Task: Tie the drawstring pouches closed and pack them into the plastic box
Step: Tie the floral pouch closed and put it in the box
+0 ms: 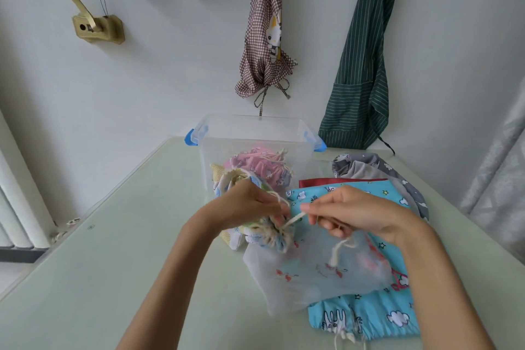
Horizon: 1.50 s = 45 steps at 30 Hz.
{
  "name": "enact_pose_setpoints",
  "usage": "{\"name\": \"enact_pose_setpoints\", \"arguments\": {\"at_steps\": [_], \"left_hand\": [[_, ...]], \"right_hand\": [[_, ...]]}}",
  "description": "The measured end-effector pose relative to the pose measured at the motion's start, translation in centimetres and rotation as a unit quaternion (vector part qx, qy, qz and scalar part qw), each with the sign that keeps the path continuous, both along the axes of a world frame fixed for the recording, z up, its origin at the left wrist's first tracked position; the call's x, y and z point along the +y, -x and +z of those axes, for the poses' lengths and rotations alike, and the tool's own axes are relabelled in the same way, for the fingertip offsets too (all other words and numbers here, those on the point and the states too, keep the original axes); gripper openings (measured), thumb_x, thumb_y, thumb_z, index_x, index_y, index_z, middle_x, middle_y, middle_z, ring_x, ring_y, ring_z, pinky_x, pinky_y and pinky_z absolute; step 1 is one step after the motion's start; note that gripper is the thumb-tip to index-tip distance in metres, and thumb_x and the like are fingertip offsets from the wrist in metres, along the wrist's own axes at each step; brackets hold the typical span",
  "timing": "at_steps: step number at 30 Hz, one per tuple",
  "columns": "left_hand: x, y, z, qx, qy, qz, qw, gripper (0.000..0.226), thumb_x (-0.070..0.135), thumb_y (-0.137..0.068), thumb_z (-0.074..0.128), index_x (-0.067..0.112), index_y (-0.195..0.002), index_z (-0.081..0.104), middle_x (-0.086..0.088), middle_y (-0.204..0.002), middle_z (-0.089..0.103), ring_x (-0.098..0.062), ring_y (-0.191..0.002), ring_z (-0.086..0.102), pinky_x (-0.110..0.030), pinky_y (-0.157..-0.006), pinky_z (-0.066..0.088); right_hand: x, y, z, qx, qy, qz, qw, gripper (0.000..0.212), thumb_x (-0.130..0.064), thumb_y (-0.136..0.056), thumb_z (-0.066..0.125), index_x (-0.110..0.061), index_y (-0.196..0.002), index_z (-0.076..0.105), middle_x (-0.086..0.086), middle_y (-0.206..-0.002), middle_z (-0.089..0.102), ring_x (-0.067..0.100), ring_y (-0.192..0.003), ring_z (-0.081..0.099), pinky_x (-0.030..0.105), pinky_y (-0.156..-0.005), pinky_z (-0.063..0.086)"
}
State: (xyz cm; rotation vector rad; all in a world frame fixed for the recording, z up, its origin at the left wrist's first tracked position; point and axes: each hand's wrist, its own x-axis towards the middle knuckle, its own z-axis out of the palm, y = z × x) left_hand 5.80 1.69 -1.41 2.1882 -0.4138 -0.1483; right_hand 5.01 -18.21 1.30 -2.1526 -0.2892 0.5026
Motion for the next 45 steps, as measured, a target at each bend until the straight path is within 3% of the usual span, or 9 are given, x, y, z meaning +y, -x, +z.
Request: {"name": "enact_pose_setpoints", "arguments": {"at_steps": [7,11,17,22,25,35,37,40,45], "left_hand": [[-1.8,0.5,-0.6,0.11,-0.037,-0.115,0.986,0.029,0.018,-0.098,0.045,0.009,-0.116,0.066,0.005,-0.112,0.064,-0.007,-0.103,0.058,-0.005,-0.087,0.043],[-1.9,0.6,-0.6,0.134,-0.027,-0.12,0.983,0.032,0.028,-0.098,0.047,0.008,-0.116,0.065,0.011,-0.107,0.064,-0.003,-0.095,0.058,0.001,-0.074,0.043],[-0.5,0.5,-0.5,0.094,0.011,-0.095,0.991,0.031,0.027,-0.099,0.044,0.01,-0.101,0.07,0.004,-0.079,0.069,0.013,-0.065,0.058,-0.004,-0.063,0.044],[1.0,0.4,0.0,0.106,0.089,-0.084,0.987,0.032,0.029,-0.097,0.048,0.008,-0.109,0.069,0.017,-0.094,0.069,0.006,-0.082,0.064,-0.009,-0.07,0.047],[1.2,0.7,0.0,0.099,0.1,-0.089,0.986,0.029,0.029,-0.096,0.05,0.024,-0.079,0.074,0.016,-0.079,0.069,0.003,-0.075,0.063,-0.019,-0.076,0.051],[0.9,0.8,-0.1,0.112,0.115,-0.092,0.983,0.024,0.022,-0.097,0.049,0.018,-0.085,0.07,0.018,-0.082,0.071,0.003,-0.083,0.063,-0.018,-0.082,0.054],[1.0,0.4,-0.3,0.112,0.119,-0.08,0.983,0.026,0.023,-0.097,0.049,0.01,-0.096,0.071,0.008,-0.107,0.071,-0.003,-0.094,0.063,-0.016,-0.079,0.053],[1.3,0.3,-0.1,0.108,0.17,-0.036,0.979,0.028,0.028,-0.096,0.05,0.013,-0.084,0.071,0.001,-0.108,0.07,-0.004,-0.088,0.062,-0.012,-0.067,0.05],[2.4,0.3,0.3,0.099,0.167,0.008,0.981,0.032,0.034,-0.095,0.051,0.023,-0.075,0.073,0.005,-0.082,0.065,-0.003,-0.074,0.053,-0.011,-0.063,0.048]], "right_hand": [[1.4,-1.1,2.2,-0.133,-0.041,-0.059,0.989,0.038,-0.037,-0.089,0.059,-0.012,-0.061,0.056,-0.002,-0.057,0.055,0.007,-0.051,0.048,0.016,-0.06,0.041],[5.1,-2.9,4.8,-0.2,0.046,-0.022,0.979,0.04,-0.038,-0.09,0.058,-0.019,-0.055,0.058,-0.007,-0.055,0.057,-0.002,-0.046,0.049,0.016,-0.06,0.041],[8.8,-3.0,6.2,-0.185,0.073,0.089,0.976,0.043,-0.051,-0.091,0.049,-0.018,-0.11,0.068,-0.006,-0.107,0.068,0.007,-0.102,0.06,0.023,-0.094,0.042],[5.1,-3.5,3.5,-0.13,0.174,-0.022,0.976,0.035,-0.045,-0.091,0.053,-0.014,-0.091,0.068,0.006,-0.099,0.068,0.016,-0.084,0.061,0.024,-0.069,0.049],[4.7,-3.0,2.0,-0.043,0.204,-0.01,0.978,0.044,-0.05,-0.089,0.052,-0.011,-0.103,0.069,-0.002,-0.095,0.067,0.013,-0.08,0.061,0.021,-0.062,0.046],[4.8,-3.0,0.6,-0.143,0.107,-0.034,0.983,0.014,-0.036,-0.083,0.068,-0.024,-0.081,0.075,-0.01,-0.064,0.061,0.003,-0.062,0.052,0.014,-0.049,0.034],[4.9,-3.1,0.5,-0.163,0.047,-0.083,0.982,0.015,-0.032,-0.086,0.065,-0.02,-0.085,0.075,-0.014,-0.064,0.056,0.001,-0.063,0.047,0.018,-0.053,0.034],[4.9,-3.2,-0.2,-0.003,-0.214,-0.096,0.972,0.025,-0.026,-0.093,0.052,-0.018,-0.071,0.061,-0.009,-0.063,0.052,0.008,-0.062,0.04,0.02,-0.051,0.026],[2.7,-3.6,-1.2,0.147,-0.532,-0.152,0.82,0.04,-0.034,-0.081,0.058,-0.022,-0.046,0.041,-0.005,-0.055,0.043,0.01,-0.053,0.033,0.024,-0.052,0.021]]}}
